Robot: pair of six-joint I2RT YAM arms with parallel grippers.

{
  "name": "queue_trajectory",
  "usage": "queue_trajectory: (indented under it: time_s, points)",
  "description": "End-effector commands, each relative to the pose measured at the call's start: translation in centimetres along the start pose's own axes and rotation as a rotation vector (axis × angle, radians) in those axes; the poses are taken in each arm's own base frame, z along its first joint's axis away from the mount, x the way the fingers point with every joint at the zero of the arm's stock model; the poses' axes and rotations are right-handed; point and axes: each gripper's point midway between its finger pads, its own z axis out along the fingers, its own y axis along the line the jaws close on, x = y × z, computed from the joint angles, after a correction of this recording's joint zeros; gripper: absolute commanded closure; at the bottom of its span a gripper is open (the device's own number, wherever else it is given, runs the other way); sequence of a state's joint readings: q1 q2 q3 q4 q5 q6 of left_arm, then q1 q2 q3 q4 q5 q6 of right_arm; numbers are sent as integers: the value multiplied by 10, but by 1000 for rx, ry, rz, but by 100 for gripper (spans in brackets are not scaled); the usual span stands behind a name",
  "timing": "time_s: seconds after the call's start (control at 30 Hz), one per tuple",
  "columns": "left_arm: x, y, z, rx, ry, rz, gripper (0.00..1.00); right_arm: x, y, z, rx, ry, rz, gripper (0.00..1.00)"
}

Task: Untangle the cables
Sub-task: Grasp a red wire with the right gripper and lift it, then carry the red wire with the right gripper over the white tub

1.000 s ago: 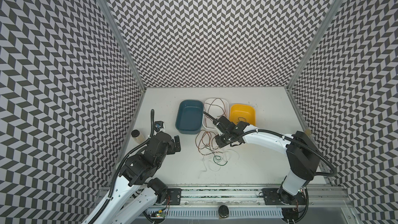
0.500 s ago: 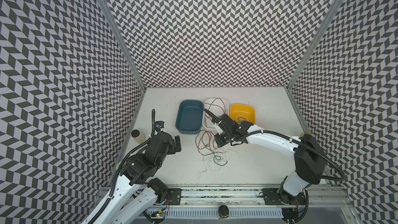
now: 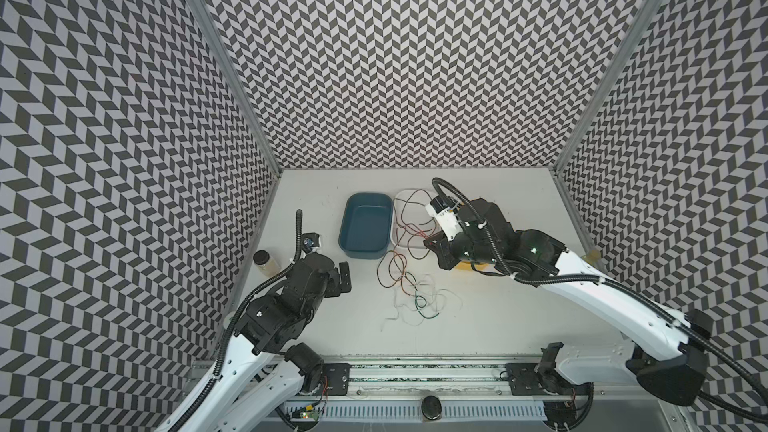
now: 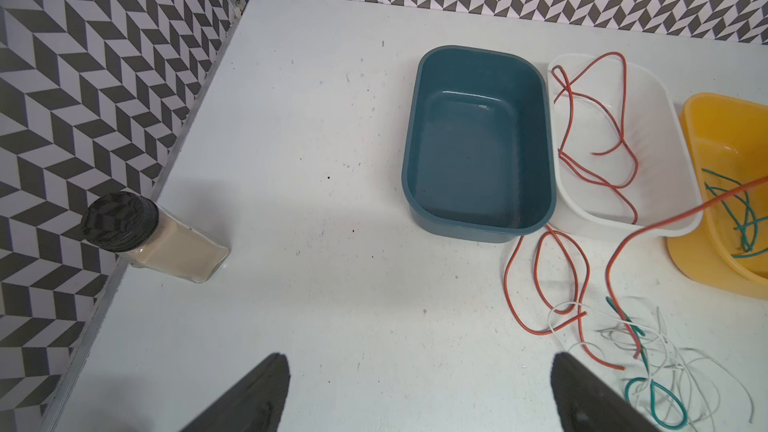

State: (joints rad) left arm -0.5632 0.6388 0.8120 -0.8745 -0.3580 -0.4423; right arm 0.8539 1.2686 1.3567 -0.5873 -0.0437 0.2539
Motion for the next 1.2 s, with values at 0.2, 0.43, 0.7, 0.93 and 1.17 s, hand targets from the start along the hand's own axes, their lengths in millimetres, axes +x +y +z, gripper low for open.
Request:
queue_trajectory:
  time_s: [0.2,0.43,0.7,0.93,1.17]
  points:
    - [1,0,4,-6,5,1,0,-71,24,-81,-35,-198,-67,100]
    - [1,0,3,-6,4,0,0,-94,6,-82,103,-227,-110,100]
    - [1,0,3,-6,5,1,0,-99,-33,-29,222,-145,-81,100]
    - [1,0,3,-2,3,24,0,-107,-72,21,294,-128,-70,100]
    - [0,-2,2,7,-1,24,0,-86,-112,82,391,-36,-93,100]
